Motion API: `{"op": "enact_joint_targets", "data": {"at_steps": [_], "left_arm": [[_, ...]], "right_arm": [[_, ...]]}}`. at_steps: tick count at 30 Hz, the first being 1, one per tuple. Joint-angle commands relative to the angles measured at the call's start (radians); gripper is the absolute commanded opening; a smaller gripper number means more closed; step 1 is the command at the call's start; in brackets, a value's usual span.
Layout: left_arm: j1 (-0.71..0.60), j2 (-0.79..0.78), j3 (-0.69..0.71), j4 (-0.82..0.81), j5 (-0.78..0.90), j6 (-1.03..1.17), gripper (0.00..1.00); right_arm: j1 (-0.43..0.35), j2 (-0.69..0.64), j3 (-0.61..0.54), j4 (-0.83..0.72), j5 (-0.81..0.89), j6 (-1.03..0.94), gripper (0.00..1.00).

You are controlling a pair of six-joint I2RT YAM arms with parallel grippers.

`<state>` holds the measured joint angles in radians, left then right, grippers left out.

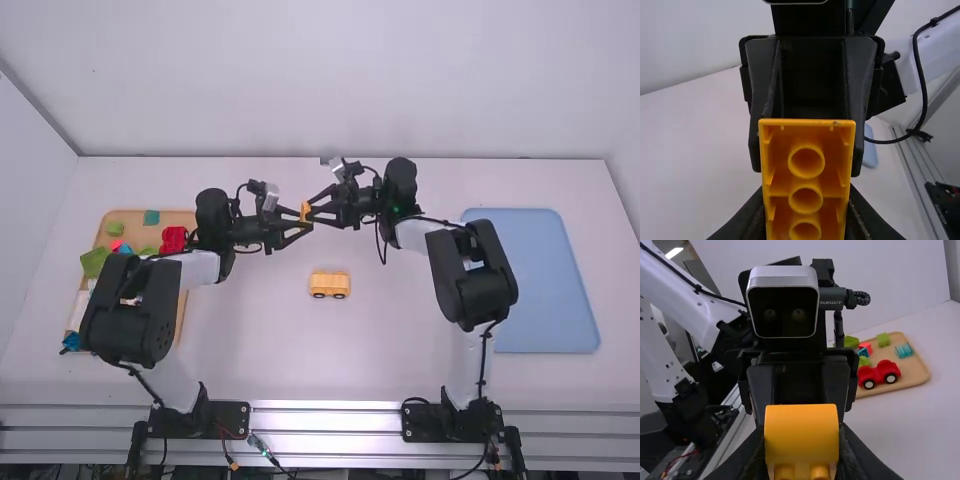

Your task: Assemble lego blocks to make yellow taxi

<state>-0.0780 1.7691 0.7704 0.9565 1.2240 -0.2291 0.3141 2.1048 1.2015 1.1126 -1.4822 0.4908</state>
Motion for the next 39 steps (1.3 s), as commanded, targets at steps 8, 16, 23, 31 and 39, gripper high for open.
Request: {"op": "enact_joint_targets", "data": {"at_steps": [8,16,23,31,39], "left_arm": [[-0.001,0.004,0.008,-0.003,-0.036,-0.01,0.99],[0.003,0.004,0.008,-0.109,-0.04,-0.006,0.99],[0.006,0.004,0.008,-0.243,-0.167,0.019,0.99],[0.012,0.004,0.007,-0.27,-0.171,0.062,0.99],[0.006,0.004,0.006,-0.269,-0.277,0.062,0.99]], "right_arm": [[0.032,0.006,0.028,0.017,-0.055,-0.002,0.18],[-0.086,0.006,0.048,0.141,0.006,0.09,0.08],[-0.19,0.006,0.048,0.092,0.134,0.052,0.05],[-0.205,0.002,0.05,-0.271,0.344,-0.189,0.01],[-0.131,-0.193,0.05,-0.954,0.785,-0.608,0.01]]}}
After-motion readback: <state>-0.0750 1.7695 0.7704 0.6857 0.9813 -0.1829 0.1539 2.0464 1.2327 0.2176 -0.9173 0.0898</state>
